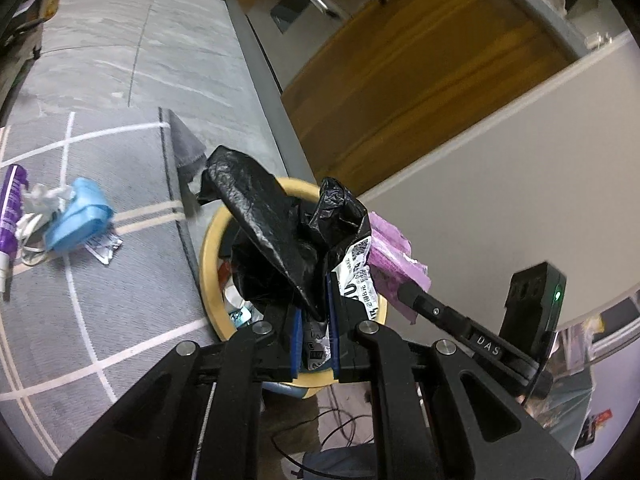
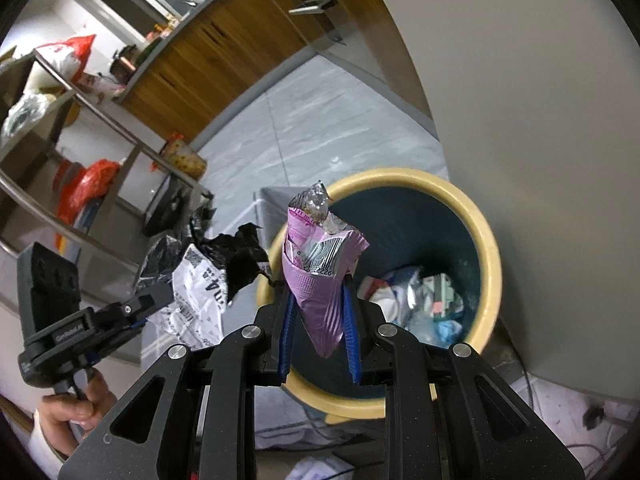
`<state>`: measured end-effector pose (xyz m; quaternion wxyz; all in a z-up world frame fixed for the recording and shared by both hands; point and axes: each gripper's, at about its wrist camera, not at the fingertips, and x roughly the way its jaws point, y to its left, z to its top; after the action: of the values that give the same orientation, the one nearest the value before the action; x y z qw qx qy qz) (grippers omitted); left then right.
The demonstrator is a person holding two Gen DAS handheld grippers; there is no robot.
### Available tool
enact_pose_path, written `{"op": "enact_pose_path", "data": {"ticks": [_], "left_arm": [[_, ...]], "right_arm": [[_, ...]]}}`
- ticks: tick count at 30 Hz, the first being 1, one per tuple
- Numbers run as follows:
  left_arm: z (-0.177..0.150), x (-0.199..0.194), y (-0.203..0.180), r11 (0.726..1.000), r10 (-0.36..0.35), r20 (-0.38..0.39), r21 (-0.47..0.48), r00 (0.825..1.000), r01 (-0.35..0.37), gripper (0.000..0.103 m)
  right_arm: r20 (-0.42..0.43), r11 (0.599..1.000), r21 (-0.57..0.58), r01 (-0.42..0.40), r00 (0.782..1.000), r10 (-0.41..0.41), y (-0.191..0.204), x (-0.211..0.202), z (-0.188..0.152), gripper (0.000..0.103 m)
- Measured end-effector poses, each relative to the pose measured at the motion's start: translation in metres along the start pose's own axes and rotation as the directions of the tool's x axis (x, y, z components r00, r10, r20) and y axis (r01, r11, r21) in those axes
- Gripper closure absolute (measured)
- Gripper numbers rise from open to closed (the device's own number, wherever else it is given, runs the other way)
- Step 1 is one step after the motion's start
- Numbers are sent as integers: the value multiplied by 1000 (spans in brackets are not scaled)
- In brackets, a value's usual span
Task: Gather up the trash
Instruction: 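Carry black bag and pink packet over the bin and open both tools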
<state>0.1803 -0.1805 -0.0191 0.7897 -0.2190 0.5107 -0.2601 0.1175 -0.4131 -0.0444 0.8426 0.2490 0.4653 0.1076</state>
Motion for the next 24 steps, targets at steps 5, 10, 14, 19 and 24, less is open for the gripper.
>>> {"op": "enact_pose_path", "data": {"ticks": [5,10,14,19,24], "left_arm": [[-7,22,-7,999,23,-53,36,998,-21,94],[-10,33,-13,997,44,-80,59,996,-39,90],[-12,33,-14,997,47,-79,65,996,-42,86],[-11,30,-10,998,39,-63,47,997,-36,72],[-8,19,-11,997,66,-29,54,997,-64,44]], "right_arm": [[-25,998,-15,58,998,-58,-4,6,-4,76],[-17,998,-2,61,998,-61,-3,4,-2,68],[-11,999,2,52,999,-52,-2,5,-2,63],[-5,999,3,45,999,-45,1,6,0,57],[8,999,10,44,999,-44,0,4,2,49]]}}
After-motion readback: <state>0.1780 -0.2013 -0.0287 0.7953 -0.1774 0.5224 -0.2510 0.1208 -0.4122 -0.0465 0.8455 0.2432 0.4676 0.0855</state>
